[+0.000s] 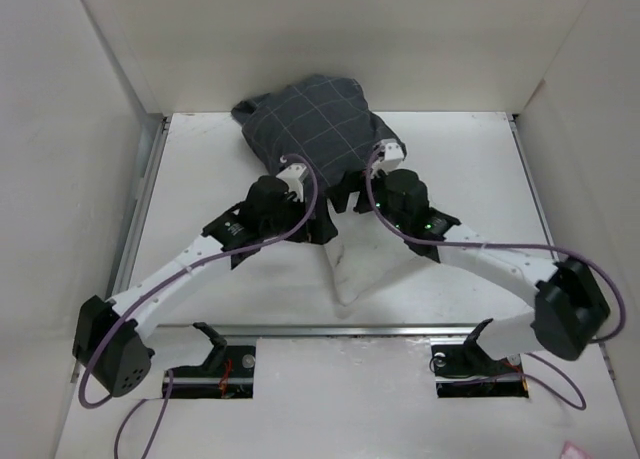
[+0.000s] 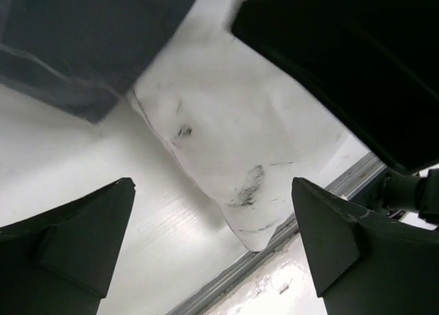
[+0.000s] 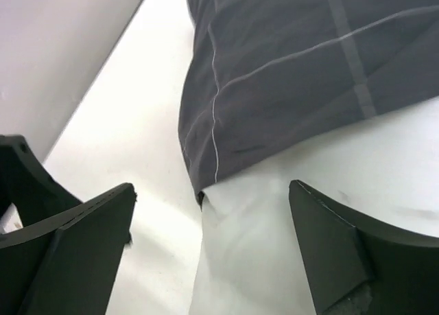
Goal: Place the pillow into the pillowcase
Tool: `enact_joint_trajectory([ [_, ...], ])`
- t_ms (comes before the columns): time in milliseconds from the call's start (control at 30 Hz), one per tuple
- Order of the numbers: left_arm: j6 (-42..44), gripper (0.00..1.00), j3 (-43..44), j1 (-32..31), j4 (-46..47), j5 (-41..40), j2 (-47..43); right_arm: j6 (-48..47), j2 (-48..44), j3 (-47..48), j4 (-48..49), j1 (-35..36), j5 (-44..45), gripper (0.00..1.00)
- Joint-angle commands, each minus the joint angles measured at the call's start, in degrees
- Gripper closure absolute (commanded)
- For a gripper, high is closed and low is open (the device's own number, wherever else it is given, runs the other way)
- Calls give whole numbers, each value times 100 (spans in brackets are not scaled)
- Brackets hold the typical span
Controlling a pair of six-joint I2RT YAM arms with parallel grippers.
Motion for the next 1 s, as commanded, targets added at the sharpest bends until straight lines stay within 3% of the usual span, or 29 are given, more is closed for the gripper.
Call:
enact_joint_trajectory([
  [0,392,0,651,47,-216,-396,-408,-247,-855,236,-1094,-30,932,1],
  [133,734,0,1423,47,-76,-818,-103,-11,-1339,377,-1798,-555,1481,1],
  [267,857,0,2205,47,56,-1021,679,157,-938,482,-1913,-1663,322,1],
  [400,920,0,2840,47,-4,-784,1610,-36,-260,675,-1975,-1840,22,1],
  [533,920,0,3078,-6,-145,-853,2033,-299,267,728,-1835,-1840,-1363,3],
  [567,920,0,3078,-6,-146,-932,2034,-361,347,728,-1764,-1840,-2464,6],
  [667,920,0,3078,56,-208,-1099,2096,-125,540,395,-861,-1762,-4374,7],
  [700,920,0,2991,56,-260,-1222,2096,-20,541,229,-484,-1665,-4556,7],
  [833,797,0,2780,196,-322,-1495,2096,-457,480,464,-691,-857,-4102,6],
  [967,647,0,2446,530,-322,-1864,1973,-940,269,762,-1121,-680,-3443,5],
])
